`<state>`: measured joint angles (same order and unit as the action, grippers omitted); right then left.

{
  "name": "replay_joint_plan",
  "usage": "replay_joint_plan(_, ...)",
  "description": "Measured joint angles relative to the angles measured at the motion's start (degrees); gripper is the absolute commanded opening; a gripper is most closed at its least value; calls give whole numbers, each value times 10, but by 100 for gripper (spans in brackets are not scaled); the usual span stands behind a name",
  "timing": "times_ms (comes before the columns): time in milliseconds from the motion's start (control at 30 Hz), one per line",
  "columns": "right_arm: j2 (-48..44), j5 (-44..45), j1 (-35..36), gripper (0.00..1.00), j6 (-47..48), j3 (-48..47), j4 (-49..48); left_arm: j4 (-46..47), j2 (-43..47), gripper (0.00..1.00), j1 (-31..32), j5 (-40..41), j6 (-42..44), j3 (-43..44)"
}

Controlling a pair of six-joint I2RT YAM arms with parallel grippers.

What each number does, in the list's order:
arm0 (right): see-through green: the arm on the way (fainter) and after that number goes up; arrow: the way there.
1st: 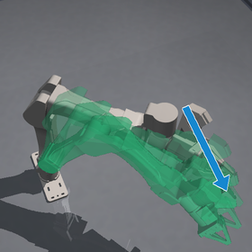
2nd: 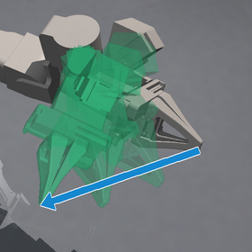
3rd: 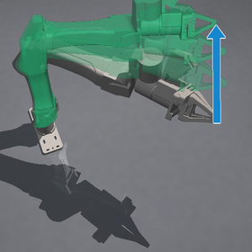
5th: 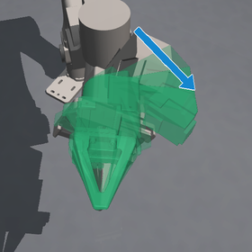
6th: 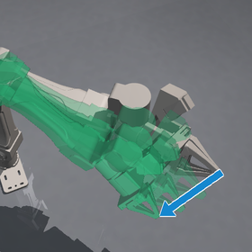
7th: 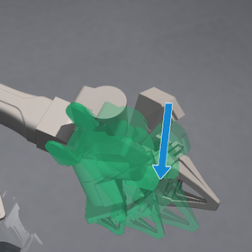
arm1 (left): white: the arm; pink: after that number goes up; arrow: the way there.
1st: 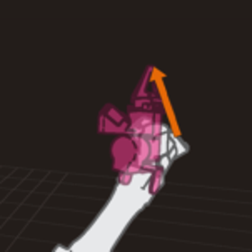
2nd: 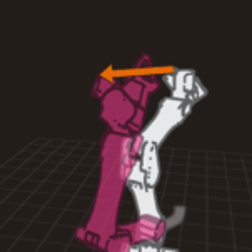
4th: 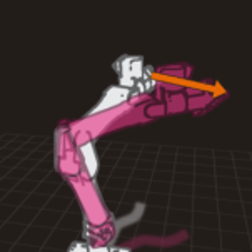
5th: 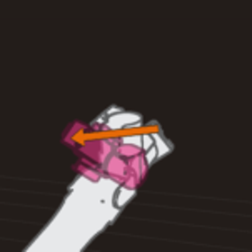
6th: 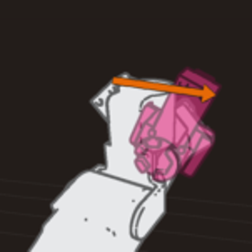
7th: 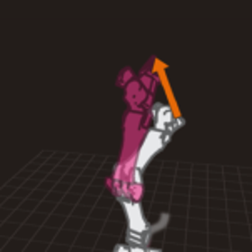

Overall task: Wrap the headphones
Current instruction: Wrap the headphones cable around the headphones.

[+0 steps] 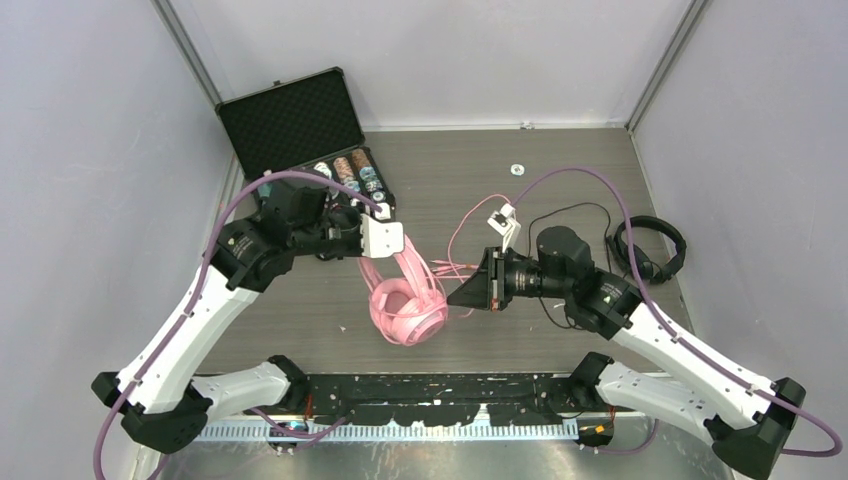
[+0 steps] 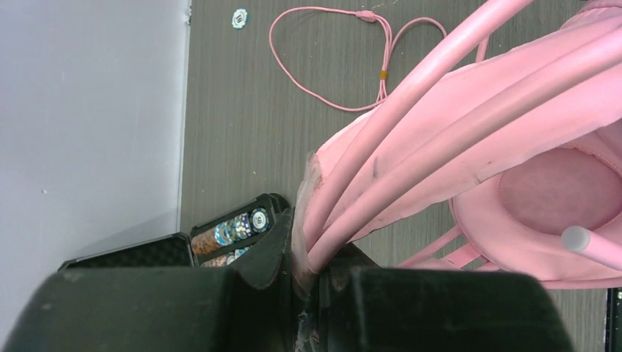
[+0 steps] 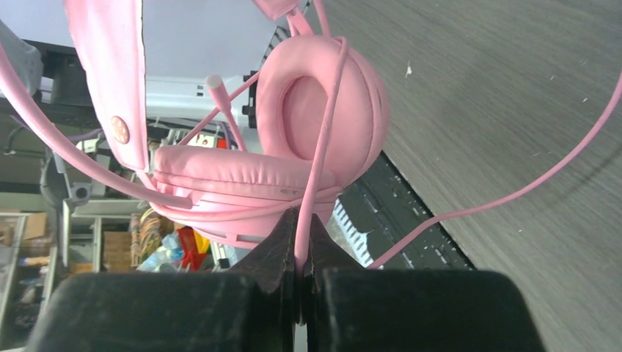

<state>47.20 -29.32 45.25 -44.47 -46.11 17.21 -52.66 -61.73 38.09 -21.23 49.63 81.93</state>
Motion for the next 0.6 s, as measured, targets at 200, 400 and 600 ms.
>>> replay_joint_plan(200, 13, -27, -2, 1, -28, -3, -3, 7, 0, 0, 0, 2, 3, -14)
replay_joint_plan(400, 45, -45, -3, 2, -67, -2, -34, 28, 14, 0, -1, 16, -21, -56)
replay_joint_plan(600, 73, -44, -3, 3, -146, 30, -113, 36, 31, 0, -4, 33, -43, -91)
